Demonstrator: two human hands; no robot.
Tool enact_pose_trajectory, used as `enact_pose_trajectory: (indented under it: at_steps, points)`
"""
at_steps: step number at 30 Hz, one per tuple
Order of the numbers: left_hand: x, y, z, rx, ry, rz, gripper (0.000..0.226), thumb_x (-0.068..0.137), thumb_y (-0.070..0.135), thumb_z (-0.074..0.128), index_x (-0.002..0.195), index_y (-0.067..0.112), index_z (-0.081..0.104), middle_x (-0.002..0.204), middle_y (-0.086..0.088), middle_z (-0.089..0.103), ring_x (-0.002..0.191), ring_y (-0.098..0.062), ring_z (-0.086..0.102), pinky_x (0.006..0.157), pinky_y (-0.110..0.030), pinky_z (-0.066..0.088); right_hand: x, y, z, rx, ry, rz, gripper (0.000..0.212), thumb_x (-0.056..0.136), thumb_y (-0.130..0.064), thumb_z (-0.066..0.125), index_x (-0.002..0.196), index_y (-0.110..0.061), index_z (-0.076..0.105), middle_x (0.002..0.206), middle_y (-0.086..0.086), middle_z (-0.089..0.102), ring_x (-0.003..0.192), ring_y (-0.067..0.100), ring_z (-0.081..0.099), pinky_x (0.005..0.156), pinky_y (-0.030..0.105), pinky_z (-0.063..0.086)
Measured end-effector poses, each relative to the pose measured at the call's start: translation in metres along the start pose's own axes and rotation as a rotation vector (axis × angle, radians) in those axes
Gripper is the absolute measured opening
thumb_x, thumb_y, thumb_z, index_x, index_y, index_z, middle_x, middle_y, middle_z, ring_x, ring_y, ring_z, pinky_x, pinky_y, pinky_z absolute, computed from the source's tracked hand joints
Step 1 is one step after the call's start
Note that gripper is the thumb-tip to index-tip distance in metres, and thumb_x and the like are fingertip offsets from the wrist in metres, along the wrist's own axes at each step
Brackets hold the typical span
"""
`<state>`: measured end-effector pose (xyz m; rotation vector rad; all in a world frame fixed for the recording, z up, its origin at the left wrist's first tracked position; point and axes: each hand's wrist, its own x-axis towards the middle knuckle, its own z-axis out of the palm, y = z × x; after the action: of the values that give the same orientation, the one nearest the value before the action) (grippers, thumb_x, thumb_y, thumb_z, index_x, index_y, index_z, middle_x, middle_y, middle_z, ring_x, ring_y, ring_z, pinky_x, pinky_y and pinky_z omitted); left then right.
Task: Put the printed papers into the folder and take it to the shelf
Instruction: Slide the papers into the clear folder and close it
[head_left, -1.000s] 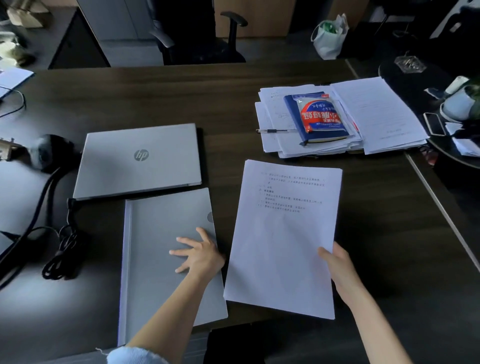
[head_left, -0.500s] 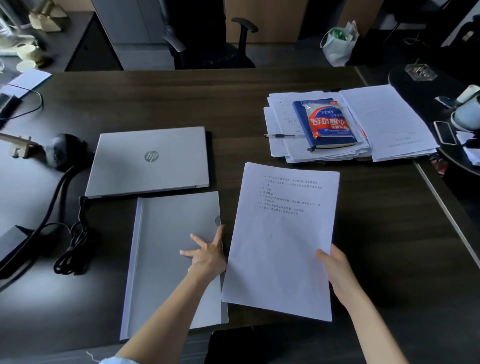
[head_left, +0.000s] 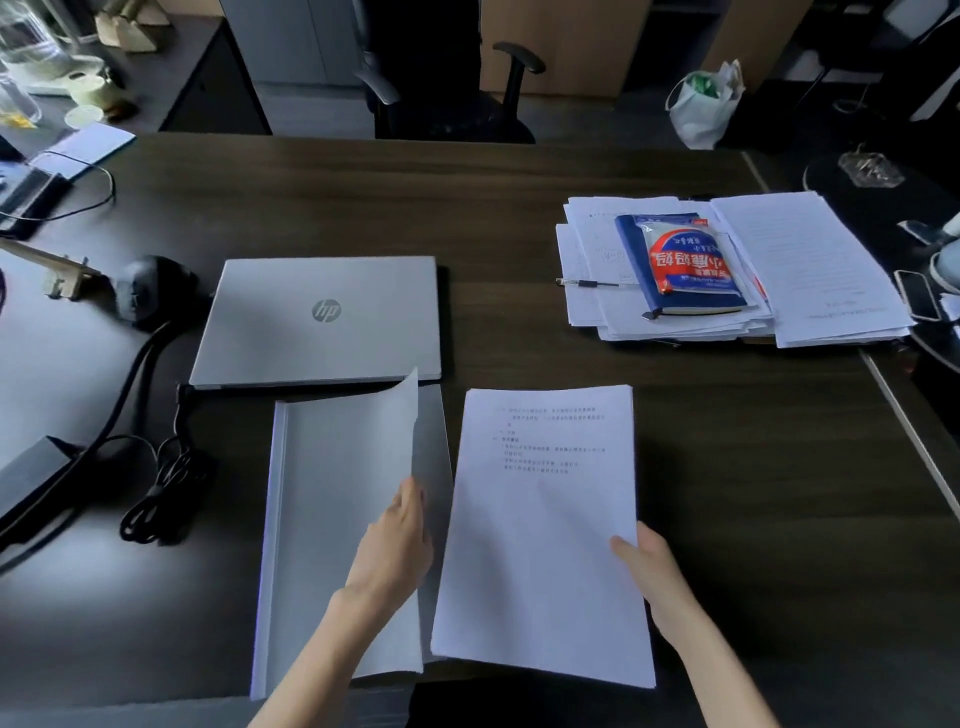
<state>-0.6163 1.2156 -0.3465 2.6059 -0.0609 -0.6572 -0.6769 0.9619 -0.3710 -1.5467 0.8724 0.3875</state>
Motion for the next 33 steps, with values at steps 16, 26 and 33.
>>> enact_pose_trajectory:
  at_steps: [16, 26, 33]
  points:
    - [-0.026, -0.011, -0.018, -0.167, 0.259, 0.069, 0.032, 0.088, -0.001, 0.039, 0.112, 0.018, 0.031, 0.056, 0.007, 0.035, 0.044, -0.013, 0.034, 0.041, -0.018, 0.03, 0.016, -0.019, 0.118, -0.213, -0.247, -0.064, 0.038, 0.088, -0.003, 0.039, 0.119, -0.015, 0.058, 0.113, 0.001, 0.066, 0.103, 0.017, 0.062, 0.092, 0.035, 0.05]
    - [-0.014, 0.003, 0.001, -0.113, 0.211, 0.048, 0.039, 0.089, 0.007, 0.047, 0.12, 0.023, 0.029, 0.081, 0.007, 0.044, 0.048, -0.012, 0.042, 0.053, -0.009, 0.039, 0.024, -0.023, 0.13, -0.282, -0.251, -0.048, 0.023, 0.093, -0.016, 0.041, 0.109, -0.024, 0.055, 0.107, 0.0, 0.064, 0.093, 0.013, 0.063, 0.074, 0.027, 0.052]
    - [-0.008, 0.011, 0.006, -0.099, 0.187, 0.048, 0.037, 0.088, 0.001, 0.043, 0.119, 0.018, 0.032, 0.1, -0.007, 0.063, 0.047, -0.012, 0.036, 0.046, -0.012, 0.025, 0.022, -0.025, 0.133, -0.297, -0.284, -0.033, 0.029, 0.095, -0.014, 0.039, 0.121, -0.019, 0.052, 0.116, 0.001, 0.061, 0.093, 0.011, 0.059, 0.066, 0.019, 0.048]
